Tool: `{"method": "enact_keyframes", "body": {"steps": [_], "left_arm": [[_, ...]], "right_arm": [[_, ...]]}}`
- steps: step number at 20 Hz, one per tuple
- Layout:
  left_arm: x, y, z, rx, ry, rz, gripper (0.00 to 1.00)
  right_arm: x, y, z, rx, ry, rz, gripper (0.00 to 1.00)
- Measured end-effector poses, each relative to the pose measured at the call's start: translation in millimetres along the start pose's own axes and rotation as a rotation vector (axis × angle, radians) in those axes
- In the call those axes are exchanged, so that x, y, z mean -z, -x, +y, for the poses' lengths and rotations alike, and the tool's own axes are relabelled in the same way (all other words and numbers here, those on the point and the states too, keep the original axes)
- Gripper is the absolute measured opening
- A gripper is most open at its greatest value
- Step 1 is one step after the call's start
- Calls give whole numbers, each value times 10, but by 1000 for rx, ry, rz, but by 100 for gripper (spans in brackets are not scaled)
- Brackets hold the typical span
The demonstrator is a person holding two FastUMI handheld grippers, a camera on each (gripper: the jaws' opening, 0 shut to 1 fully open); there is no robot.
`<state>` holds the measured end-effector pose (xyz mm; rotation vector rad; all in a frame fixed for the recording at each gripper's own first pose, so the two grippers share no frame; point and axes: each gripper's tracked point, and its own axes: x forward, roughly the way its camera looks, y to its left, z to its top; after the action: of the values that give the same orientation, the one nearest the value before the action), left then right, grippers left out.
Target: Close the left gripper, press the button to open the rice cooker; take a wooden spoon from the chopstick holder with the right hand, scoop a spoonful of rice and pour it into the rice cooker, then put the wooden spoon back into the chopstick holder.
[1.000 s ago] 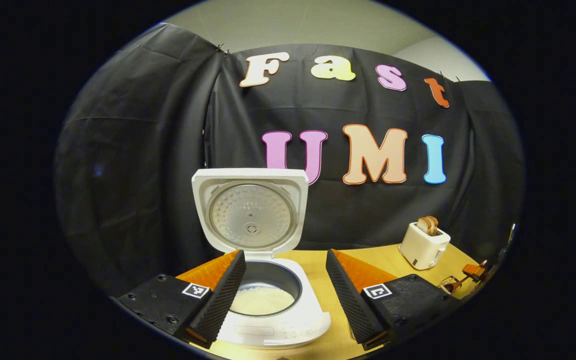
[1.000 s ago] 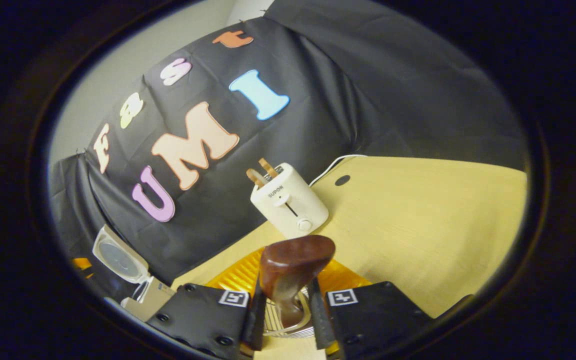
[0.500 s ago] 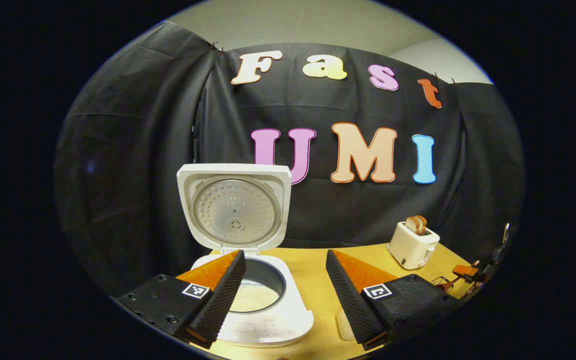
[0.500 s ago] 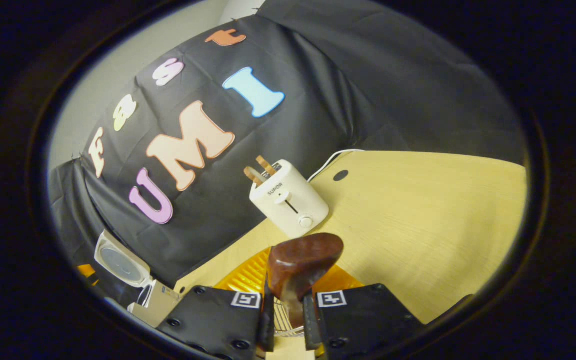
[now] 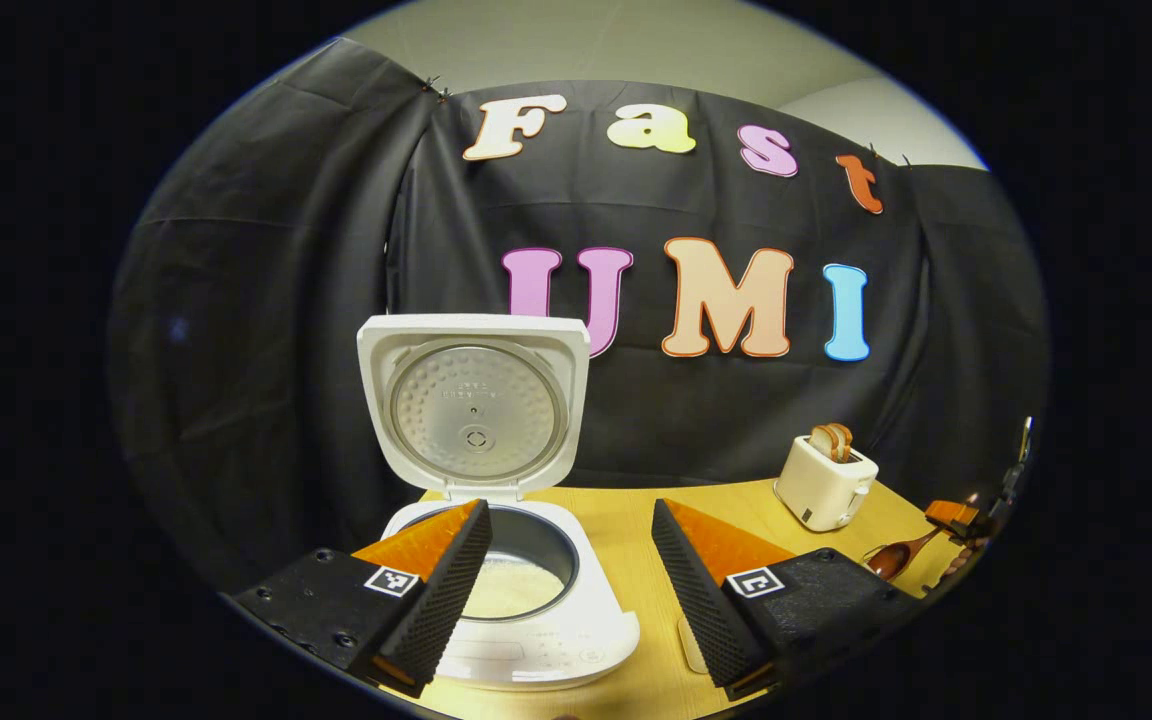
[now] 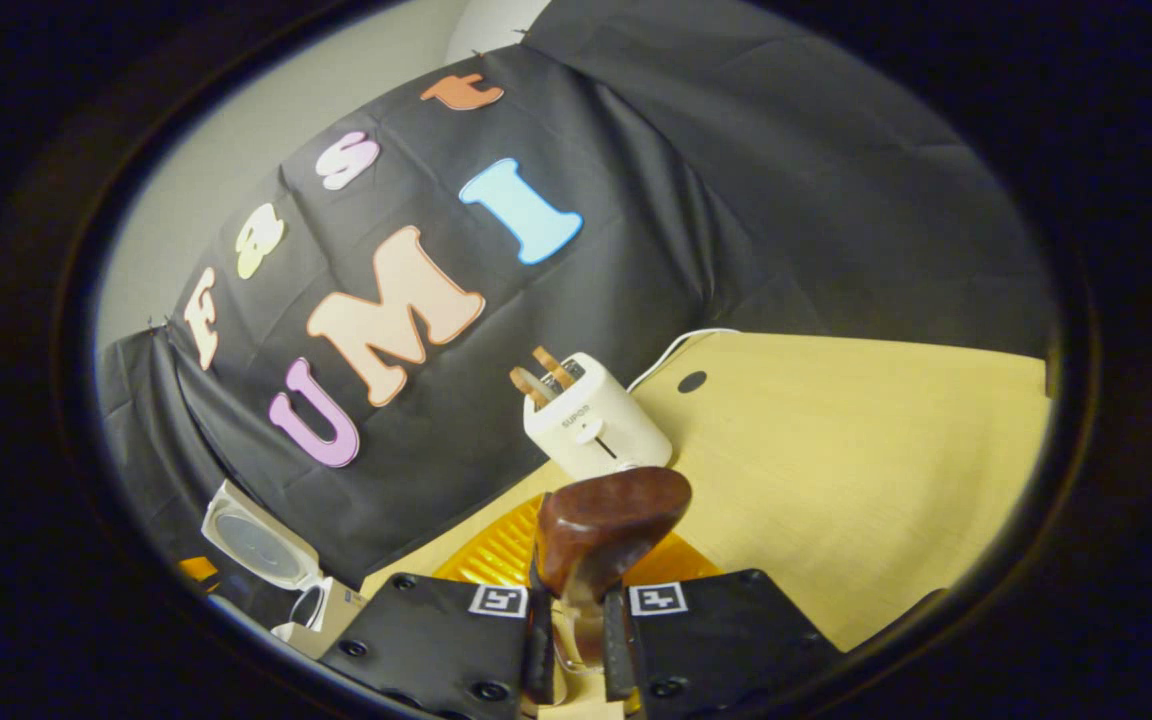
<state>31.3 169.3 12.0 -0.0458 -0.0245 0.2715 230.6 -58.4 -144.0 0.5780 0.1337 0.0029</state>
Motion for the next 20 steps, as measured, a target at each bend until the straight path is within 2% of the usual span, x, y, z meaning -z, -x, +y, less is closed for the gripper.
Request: {"method": "enact_keyframes", "body": {"steps": [2, 5, 8, 11, 12, 13, 14, 17, 18, 20], "left_arm": [[16, 5, 17, 8, 17, 6, 95], [17, 17, 82, 13, 30, 7, 95], [2, 42, 147, 19, 46, 4, 96], [0, 89, 258, 20, 56, -2, 95], [-1, 99, 310, 17, 58, -2, 95], [3, 112, 363, 14, 59, -2, 94], [12, 131, 421, 8, 58, -1, 96], [74, 202, 599, -13, 48, 8, 95], [95, 224, 663, -21, 44, 12, 95], [130, 260, 754, -32, 42, 21, 95]], "right_arm": [[-119, 77, 155, -8, 39, -16, 25], [-229, 202, 559, -59, 74, -19, 23], [-155, 240, 989, -113, 96, 0, 23], [158, 237, 1409, -164, 134, 38, 21], [296, 203, 1521, -175, 154, 56, 24], [462, 173, 1621, -183, 173, 75, 24], [623, 146, 1698, -189, 194, 94, 23], [1099, 58, 1835, -182, 283, 139, 25], [1225, 48, 1854, -174, 326, 145, 21], [1408, -3, 1858, -154, 415, 132, 20]]}}
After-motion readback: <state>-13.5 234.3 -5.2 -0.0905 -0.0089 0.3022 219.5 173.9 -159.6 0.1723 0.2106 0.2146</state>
